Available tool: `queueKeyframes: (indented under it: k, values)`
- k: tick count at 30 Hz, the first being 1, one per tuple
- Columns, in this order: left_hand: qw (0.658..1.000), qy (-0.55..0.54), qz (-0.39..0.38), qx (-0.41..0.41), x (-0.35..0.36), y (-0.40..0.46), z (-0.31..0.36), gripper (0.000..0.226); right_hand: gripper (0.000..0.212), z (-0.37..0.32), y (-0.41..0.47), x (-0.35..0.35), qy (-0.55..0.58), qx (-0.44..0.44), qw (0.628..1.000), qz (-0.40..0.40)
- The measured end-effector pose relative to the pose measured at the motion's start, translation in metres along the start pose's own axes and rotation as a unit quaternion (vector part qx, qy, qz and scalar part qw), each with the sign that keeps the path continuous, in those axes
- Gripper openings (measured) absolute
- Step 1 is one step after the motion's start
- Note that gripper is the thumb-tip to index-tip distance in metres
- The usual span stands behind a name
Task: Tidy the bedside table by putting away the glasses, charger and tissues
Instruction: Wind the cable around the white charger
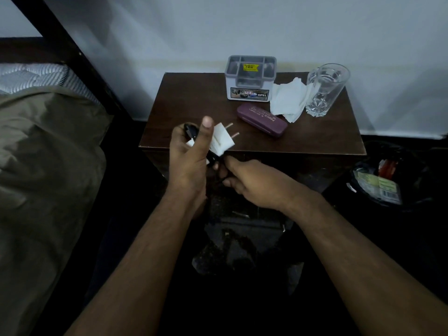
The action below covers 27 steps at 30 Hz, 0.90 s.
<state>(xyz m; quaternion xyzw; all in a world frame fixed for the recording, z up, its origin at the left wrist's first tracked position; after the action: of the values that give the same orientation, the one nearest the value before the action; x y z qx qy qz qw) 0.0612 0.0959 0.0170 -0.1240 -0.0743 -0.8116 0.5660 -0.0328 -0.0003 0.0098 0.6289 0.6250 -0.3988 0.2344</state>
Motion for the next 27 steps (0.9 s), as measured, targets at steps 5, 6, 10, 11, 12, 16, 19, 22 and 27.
queueKeyframes:
  k: [5, 6, 10, 11, 12, 16, 19, 22, 27]
  values:
    - [0.988, 0.109, 0.059, 0.091, -0.011, 0.005, 0.003, 0.051, 0.011, 0.001, -0.002, -0.004, -0.05, -0.014, 0.999, -0.001]
    - [0.981, 0.145, 0.055, 0.119, -0.009, 0.003, 0.005, 0.053, 0.011, 0.0, -0.002, -0.005, -0.074, -0.017, 0.997, 0.006]
    - [0.951, 0.236, 0.022, 0.197, -0.004, 0.0, 0.007, 0.059, 0.016, -0.001, -0.001, -0.005, -0.148, -0.027, 0.988, 0.027]
    - [0.947, 0.252, 0.011, 0.198, -0.003, 0.0, 0.007, 0.063, 0.02, -0.002, -0.001, -0.005, -0.161, -0.028, 0.986, 0.027]
    - [0.939, 0.277, 0.003, 0.204, -0.002, 0.0, 0.008, 0.065, 0.023, -0.003, -0.001, -0.005, -0.171, -0.03, 0.984, 0.027]
    - [0.898, 0.379, -0.031, 0.222, 0.001, -0.003, 0.009, 0.063, 0.029, -0.004, 0.0, -0.002, -0.212, -0.036, 0.976, 0.019]
    - [0.891, 0.4, -0.058, 0.207, 0.001, -0.005, 0.007, 0.06, 0.029, -0.002, 0.0, -0.001, -0.233, -0.045, 0.971, 0.025]
    - [0.894, 0.399, -0.075, 0.19, 0.0, -0.003, 0.008, 0.06, 0.029, 0.0, -0.001, -0.005, -0.226, -0.053, 0.972, 0.037]
    - [0.888, 0.413, -0.113, 0.169, -0.001, -0.001, 0.005, 0.057, 0.014, -0.001, -0.006, -0.022, -0.227, -0.089, 0.965, 0.096]
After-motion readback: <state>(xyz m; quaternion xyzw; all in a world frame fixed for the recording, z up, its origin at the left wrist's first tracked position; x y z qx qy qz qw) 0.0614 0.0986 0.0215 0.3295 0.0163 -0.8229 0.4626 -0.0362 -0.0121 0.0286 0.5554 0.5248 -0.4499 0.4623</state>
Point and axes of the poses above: each hand's wrist, its own y-axis towards the middle knuckle, its own x-axis out of the palm, z = x × y, the point moved 4 cm from there along y, towards the middle knuckle, and after that the axes turned 5 degrees about x, right-handed, at the moved point
